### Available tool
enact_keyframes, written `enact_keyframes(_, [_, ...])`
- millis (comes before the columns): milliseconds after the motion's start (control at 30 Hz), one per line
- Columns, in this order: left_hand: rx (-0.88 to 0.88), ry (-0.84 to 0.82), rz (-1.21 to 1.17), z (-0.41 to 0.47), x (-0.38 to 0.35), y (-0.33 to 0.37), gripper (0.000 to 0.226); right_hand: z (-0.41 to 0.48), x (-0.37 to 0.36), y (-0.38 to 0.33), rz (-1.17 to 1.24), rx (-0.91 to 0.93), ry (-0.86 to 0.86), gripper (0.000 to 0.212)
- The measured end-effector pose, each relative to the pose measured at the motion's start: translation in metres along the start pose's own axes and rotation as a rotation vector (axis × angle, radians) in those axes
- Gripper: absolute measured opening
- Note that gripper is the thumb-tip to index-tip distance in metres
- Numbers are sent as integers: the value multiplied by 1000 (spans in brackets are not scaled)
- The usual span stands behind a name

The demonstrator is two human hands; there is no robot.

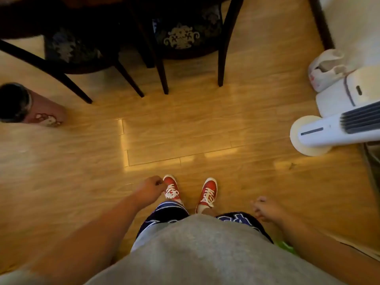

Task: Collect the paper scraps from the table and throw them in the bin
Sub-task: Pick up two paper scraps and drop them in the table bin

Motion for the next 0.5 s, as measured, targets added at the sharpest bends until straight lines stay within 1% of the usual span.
enact_keyframes(67, [2, 65, -55, -3, 7, -3, 20, 4, 8, -18, -37, 26, 51, 19])
enact_keyframes(133, [47, 102, -82, -10, 17, -11, 22, 7, 16, -49, -67, 73, 51, 17])
enact_keyframes(333, [222, 72, -110, -5, 48, -40, 27, 23, 24, -179, -89, 243, 52, 15])
enact_keyframes(500, [247, 40, -136, 35, 85, -31, 25, 43, 20, -280, -81, 318, 61, 22])
Point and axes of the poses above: each hand's wrist, its own z-axis towards the middle knuckle, its own x-axis out of the back of the hand, y = z × x, the point moved 1 cm from there along z, towards the middle knuckle, and after that the axes turned 4 degrees about z, right-handed, at the moved point
